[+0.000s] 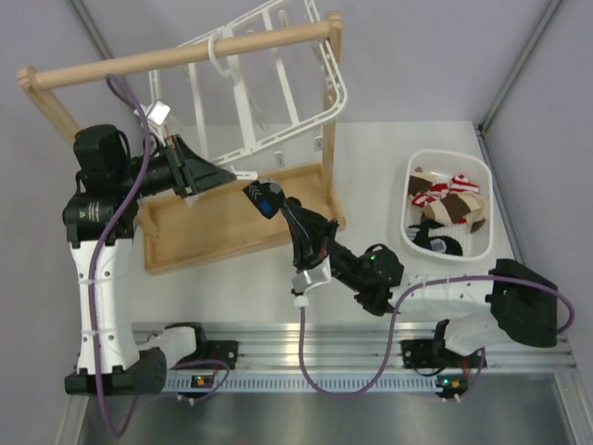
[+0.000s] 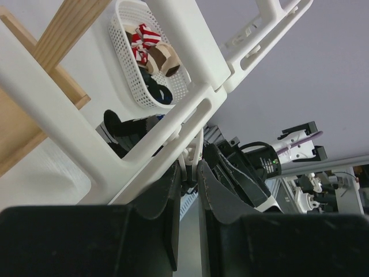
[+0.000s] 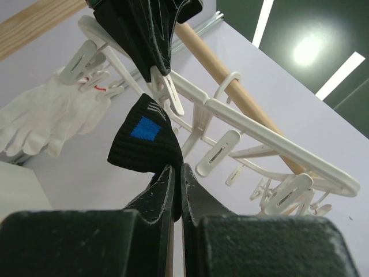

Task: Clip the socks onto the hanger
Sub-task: Clamp the sock onto the hanger.

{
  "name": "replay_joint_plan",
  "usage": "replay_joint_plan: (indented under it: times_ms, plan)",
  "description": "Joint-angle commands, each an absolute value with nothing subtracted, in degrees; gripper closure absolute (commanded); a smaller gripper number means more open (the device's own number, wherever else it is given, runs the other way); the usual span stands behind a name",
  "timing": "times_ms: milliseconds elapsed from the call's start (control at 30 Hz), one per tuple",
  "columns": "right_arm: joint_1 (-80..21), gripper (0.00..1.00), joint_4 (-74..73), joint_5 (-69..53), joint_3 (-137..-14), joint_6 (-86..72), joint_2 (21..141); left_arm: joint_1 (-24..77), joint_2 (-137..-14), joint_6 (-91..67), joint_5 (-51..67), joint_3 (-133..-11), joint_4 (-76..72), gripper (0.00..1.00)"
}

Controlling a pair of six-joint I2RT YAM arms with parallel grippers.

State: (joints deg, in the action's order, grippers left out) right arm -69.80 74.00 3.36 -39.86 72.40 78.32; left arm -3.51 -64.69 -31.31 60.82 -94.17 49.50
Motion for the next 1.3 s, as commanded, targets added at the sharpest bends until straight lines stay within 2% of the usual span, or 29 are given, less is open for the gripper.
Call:
replay_joint_plan:
  times_ms: [0, 200, 400, 567, 833, 1100, 1267]
  plan:
    - [-68.38, 1.0, 98.09, 1.32, -42.45, 70.84, 77.61, -3.16, -65.04, -31.02, 68.81, -93.6, 51.42, 0.85]
    - [-66.97, 1.0, 98.09, 0.97, -42.1, 70.58, 77.61, -3.43, -64.69, -30.32, 68.82, -93.6, 51.85, 0.86]
    - [-66.97, 1.0, 97.73, 0.26, -41.31, 70.4, 76.99, -4.13, -64.34, -32.07, 62.49, -93.26, 52.3, 0.85]
    - [-66.8, 1.0, 97.82, -1.4, -41.05, 69.44, 76.99, -4.3, -60.39, -40.68, 62.76, -88.51, 41.41, 0.8]
    - [-65.66, 1.0, 97.38, -2.55, -41.57, 69.17, 77.34, -5.54, -61.08, -40.26, 59.95, -93.24, 42.54, 0.74]
    - [-65.48, 1.0, 96.86, -3.25, -41.92, 69.26, 77.25, -6.94, -61.26, -39.9, 58.45, -94.92, 42.89, 0.74]
    - [-63.64, 1.0, 97.56, -5.53, -42.19, 68.56, 77.52, -7.47, -62.66, -38.41, 61.61, -96.33, 44.56, 0.76]
